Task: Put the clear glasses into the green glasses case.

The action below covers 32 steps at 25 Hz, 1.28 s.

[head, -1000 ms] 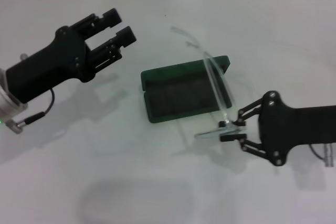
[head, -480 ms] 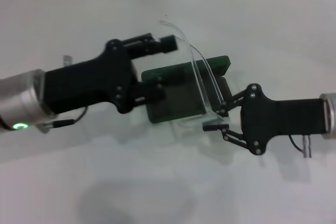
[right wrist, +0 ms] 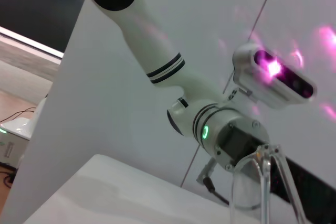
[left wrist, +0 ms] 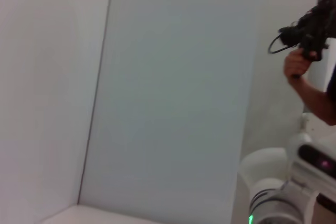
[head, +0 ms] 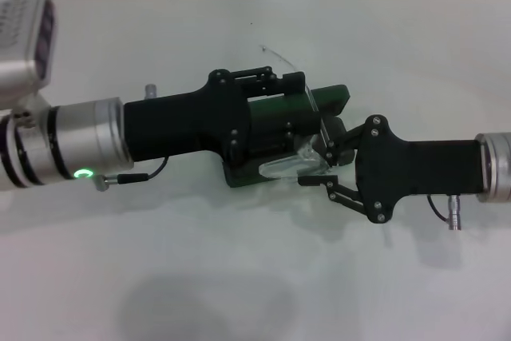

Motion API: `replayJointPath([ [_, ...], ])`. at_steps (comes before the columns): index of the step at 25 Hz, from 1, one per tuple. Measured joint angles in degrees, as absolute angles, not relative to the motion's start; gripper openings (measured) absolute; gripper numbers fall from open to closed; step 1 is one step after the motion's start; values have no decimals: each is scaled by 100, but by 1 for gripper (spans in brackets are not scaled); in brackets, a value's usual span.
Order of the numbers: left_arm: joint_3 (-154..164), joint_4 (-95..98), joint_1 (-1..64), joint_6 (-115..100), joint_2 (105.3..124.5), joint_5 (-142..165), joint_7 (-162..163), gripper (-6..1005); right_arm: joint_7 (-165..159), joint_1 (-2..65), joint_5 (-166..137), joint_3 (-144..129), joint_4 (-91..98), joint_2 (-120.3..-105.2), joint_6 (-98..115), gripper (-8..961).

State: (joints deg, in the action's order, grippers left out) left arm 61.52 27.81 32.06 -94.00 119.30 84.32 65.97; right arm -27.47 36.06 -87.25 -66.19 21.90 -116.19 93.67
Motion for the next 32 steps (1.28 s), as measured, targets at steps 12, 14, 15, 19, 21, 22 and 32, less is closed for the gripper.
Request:
replayJointPath([
  [12,6084,2777,3270,-9241,11887,8577,6977,595,-2683,3517,-8711,-6647,2224,-11604,9404,116],
  [14,5966,2774,3226,-9165,11854,8577,6943,595,-2647,3490,-8724,-6701,2237,-11579,9569,116],
  [15,5914,2767,3202,-9081,11826,8587,6943,595,-2618,3455,-8724,-6720,2267,-11567,9707,116],
  [19,5882,2728,3084,-8807,11692,8669,6974,595,-2577,3065,-8680,-6638,2780,-11552,10273,116],
  [21,5883,2725,3010,-8744,11649,8710,6977,595,-2576,2867,-8664,-6582,3086,-11568,10489,116],
  [22,5880,2724,2989,-8719,11641,8725,6972,595,-2576,2780,-8625,-6575,3215,-11579,10619,116],
  [32,5907,2727,3344,-8506,11956,9029,6677,595,-2607,3564,-7318,-7939,2418,-11620,10773,117],
])
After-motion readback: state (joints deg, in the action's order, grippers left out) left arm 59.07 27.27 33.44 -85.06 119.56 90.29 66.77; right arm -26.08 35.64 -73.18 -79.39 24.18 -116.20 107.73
